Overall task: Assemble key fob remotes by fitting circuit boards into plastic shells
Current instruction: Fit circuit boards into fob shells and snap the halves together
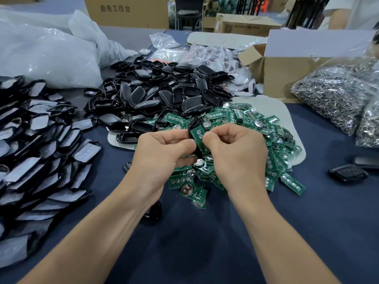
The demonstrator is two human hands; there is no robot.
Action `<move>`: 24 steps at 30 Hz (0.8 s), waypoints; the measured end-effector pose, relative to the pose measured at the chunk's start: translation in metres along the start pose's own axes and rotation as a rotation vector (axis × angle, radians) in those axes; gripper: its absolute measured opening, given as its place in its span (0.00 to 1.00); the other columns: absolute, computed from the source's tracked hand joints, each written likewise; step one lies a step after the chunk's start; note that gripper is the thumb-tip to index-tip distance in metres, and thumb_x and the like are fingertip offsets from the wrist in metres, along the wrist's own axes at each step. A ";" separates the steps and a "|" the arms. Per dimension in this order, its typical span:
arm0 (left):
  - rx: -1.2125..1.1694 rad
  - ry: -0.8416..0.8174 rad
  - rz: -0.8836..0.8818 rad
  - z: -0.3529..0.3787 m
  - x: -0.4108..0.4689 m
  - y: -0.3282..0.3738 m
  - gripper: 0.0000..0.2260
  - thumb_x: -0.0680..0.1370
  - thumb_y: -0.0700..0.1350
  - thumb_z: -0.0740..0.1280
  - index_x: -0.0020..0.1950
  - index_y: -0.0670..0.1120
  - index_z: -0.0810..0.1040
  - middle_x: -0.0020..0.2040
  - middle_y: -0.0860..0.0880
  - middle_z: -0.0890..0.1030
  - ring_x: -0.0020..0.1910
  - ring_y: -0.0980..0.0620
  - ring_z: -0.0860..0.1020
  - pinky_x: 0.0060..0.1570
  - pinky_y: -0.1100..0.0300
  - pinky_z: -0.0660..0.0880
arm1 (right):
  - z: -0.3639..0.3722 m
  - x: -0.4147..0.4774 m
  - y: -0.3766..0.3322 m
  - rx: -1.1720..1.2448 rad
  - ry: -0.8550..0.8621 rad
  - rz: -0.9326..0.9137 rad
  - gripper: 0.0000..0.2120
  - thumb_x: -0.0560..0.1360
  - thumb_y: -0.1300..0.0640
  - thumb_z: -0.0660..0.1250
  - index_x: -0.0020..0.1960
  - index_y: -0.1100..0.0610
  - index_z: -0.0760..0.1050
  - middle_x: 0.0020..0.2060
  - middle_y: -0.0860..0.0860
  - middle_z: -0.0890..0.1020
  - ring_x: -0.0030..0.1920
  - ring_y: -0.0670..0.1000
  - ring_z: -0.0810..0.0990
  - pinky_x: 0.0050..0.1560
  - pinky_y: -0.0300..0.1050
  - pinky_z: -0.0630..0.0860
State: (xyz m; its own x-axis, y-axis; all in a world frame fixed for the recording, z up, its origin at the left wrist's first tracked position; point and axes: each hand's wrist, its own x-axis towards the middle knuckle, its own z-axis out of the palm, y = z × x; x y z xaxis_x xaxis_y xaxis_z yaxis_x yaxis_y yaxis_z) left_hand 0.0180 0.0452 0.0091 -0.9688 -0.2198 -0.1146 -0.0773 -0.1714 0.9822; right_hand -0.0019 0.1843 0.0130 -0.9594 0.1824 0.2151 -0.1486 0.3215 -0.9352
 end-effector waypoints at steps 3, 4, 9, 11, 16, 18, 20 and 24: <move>0.009 0.016 0.008 0.001 -0.001 -0.001 0.09 0.75 0.32 0.75 0.53 0.40 0.87 0.45 0.43 0.88 0.44 0.47 0.87 0.42 0.58 0.84 | -0.001 -0.002 -0.002 -0.061 -0.001 -0.008 0.10 0.71 0.56 0.76 0.32 0.49 0.81 0.27 0.38 0.82 0.28 0.38 0.79 0.28 0.27 0.69; 0.015 0.020 0.013 0.002 -0.001 -0.002 0.09 0.75 0.32 0.75 0.53 0.40 0.87 0.45 0.43 0.88 0.43 0.48 0.87 0.42 0.58 0.84 | -0.002 -0.002 -0.003 -0.071 -0.012 -0.004 0.10 0.72 0.56 0.76 0.32 0.49 0.81 0.27 0.38 0.82 0.28 0.38 0.79 0.28 0.27 0.69; -0.017 0.066 0.042 0.006 -0.003 -0.001 0.05 0.74 0.36 0.77 0.46 0.44 0.88 0.42 0.43 0.88 0.40 0.48 0.87 0.40 0.59 0.83 | -0.005 0.000 -0.007 -0.132 -0.033 0.001 0.10 0.72 0.54 0.75 0.33 0.50 0.82 0.25 0.39 0.81 0.28 0.37 0.79 0.28 0.26 0.69; 0.006 0.076 0.067 0.008 -0.003 -0.001 0.06 0.74 0.37 0.77 0.40 0.48 0.89 0.40 0.44 0.88 0.38 0.48 0.87 0.39 0.60 0.83 | -0.005 0.000 -0.008 -0.151 -0.058 0.000 0.09 0.72 0.53 0.75 0.33 0.50 0.82 0.25 0.40 0.81 0.28 0.38 0.79 0.27 0.27 0.69; 0.068 0.134 0.110 0.009 -0.001 -0.002 0.09 0.74 0.37 0.75 0.38 0.49 0.89 0.36 0.45 0.87 0.33 0.51 0.86 0.34 0.62 0.81 | -0.002 -0.002 -0.007 -0.191 -0.017 -0.003 0.10 0.68 0.47 0.77 0.32 0.49 0.80 0.27 0.35 0.80 0.30 0.36 0.79 0.29 0.26 0.70; 0.078 0.140 0.118 0.009 0.001 -0.001 0.09 0.74 0.37 0.75 0.38 0.49 0.89 0.36 0.45 0.87 0.33 0.51 0.85 0.34 0.62 0.81 | -0.003 0.001 -0.006 -0.170 -0.019 0.011 0.08 0.67 0.47 0.77 0.34 0.48 0.80 0.28 0.35 0.81 0.30 0.37 0.80 0.30 0.28 0.71; 0.066 0.135 0.121 0.008 0.002 -0.001 0.10 0.74 0.38 0.75 0.37 0.50 0.89 0.35 0.46 0.87 0.32 0.52 0.85 0.34 0.62 0.80 | -0.003 0.004 -0.004 -0.076 -0.128 0.059 0.05 0.69 0.50 0.76 0.37 0.48 0.83 0.30 0.39 0.83 0.30 0.41 0.81 0.32 0.33 0.75; 0.127 0.056 0.168 0.007 0.000 -0.001 0.11 0.76 0.37 0.74 0.35 0.48 0.88 0.33 0.49 0.85 0.31 0.54 0.83 0.33 0.62 0.80 | -0.005 0.005 -0.006 0.020 -0.221 0.073 0.06 0.71 0.55 0.75 0.38 0.45 0.85 0.27 0.46 0.83 0.30 0.49 0.82 0.34 0.45 0.75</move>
State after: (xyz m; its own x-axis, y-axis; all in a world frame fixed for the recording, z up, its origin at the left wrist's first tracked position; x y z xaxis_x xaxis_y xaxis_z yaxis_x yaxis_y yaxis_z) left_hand 0.0169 0.0520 0.0087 -0.9561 -0.2891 0.0475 0.0515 -0.0062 0.9987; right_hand -0.0043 0.1881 0.0209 -0.9966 -0.0042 0.0823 -0.0799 0.2961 -0.9518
